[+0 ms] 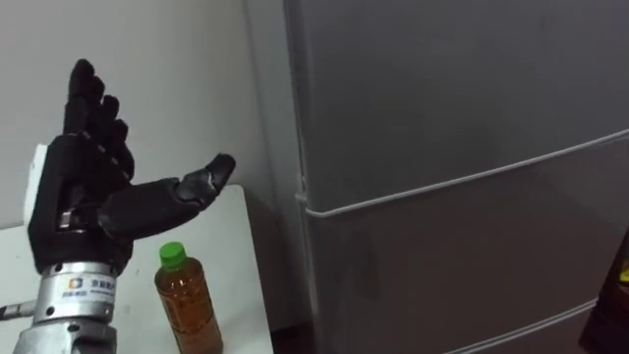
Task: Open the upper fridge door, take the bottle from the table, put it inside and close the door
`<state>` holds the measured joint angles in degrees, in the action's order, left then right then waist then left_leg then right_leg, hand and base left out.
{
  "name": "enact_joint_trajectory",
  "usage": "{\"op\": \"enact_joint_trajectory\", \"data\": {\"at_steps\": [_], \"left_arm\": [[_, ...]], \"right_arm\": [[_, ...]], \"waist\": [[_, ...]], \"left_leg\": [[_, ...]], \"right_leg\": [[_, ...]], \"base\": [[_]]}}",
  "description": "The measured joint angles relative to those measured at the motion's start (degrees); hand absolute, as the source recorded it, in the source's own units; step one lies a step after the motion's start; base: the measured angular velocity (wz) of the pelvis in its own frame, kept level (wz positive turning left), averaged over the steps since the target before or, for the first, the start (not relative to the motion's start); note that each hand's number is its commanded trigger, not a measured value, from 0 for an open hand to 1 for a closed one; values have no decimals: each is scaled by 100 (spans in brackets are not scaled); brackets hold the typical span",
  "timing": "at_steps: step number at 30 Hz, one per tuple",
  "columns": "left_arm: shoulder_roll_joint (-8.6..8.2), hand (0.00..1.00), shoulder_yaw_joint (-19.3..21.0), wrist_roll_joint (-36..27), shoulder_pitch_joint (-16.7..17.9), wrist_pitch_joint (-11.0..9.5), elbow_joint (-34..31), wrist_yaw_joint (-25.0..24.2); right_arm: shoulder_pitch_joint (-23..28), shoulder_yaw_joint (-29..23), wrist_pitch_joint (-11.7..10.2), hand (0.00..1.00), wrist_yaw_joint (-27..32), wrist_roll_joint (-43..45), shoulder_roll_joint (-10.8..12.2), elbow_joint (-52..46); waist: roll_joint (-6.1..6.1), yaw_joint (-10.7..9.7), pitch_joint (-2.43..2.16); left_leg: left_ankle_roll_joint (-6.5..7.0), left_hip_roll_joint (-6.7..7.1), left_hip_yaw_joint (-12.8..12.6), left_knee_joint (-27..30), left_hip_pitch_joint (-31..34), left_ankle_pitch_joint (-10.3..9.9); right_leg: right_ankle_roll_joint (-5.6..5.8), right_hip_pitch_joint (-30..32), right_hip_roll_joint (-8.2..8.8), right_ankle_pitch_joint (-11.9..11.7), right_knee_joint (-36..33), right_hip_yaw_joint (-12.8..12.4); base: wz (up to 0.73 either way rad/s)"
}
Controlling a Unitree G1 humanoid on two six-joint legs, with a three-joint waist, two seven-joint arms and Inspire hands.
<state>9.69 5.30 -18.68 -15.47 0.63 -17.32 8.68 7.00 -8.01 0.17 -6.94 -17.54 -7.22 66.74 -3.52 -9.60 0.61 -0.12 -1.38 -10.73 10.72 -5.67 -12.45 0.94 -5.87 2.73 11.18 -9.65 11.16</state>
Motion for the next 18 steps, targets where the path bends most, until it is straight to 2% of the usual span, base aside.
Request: {"op": "enact_joint_trajectory", "data": {"at_steps": [3, 11, 13, 14, 15, 17, 18], "left_arm": [[1, 0, -4, -326, -89, 129, 0, -164], [1, 0, -24, -612, -91, 365, 44, -442], [1, 0, -110, -666, -91, 412, 48, -477], [1, 0, -168, -666, -91, 431, 47, -542], [0, 0, -235, -666, -90, 438, 47, -584], [0, 0, -329, -667, -91, 463, 48, -664], [0, 0, -383, -666, -91, 501, 49, -722]], "right_arm": [[-59, 3, 71, 0, -17, -23, -13, 1], [-81, 1, 209, 0, -22, -42, -43, 11], [-79, 3, 234, 0, -24, -86, -43, 11], [-73, 4, 236, 0, -25, -152, -41, 12], [-68, 5, 238, 0, -24, -252, -42, 11], [-82, 3, 240, 0, -24, -276, -42, 4], [-73, 4, 239, 0, -24, -275, -42, 5]], "waist": [[-29, -86, 19], [-61, -145, -2], [-47, -139, 6], [-80, -144, -16], [-52, -141, 3], [-84, -157, -21], [-79, -179, -18]], "left_leg": [[0, 3, -12, 0, 14, 0], [2, 4, -21, 1, 0, 1], [2, 4, -22, 1, -4, 2], [3, 3, -22, 1, 1, 2], [3, 2, -27, 0, 18, 3], [3, 2, -30, 1, 38, 3], [3, 2, -37, 1, 35, 3]], "right_leg": [[0, 15, 3, 0, -9, 2], [5, 42, 4, -2, -6, 5], [5, 46, 3, -2, -6, 0], [5, 58, 3, -2, -5, -3], [5, 84, 2, -2, -13, -12], [5, 104, 2, -4, -12, -9], [5, 103, 2, -4, -11, -5]], "base": [[0], [0], [0], [-3], [-3], [0], [0]]}}
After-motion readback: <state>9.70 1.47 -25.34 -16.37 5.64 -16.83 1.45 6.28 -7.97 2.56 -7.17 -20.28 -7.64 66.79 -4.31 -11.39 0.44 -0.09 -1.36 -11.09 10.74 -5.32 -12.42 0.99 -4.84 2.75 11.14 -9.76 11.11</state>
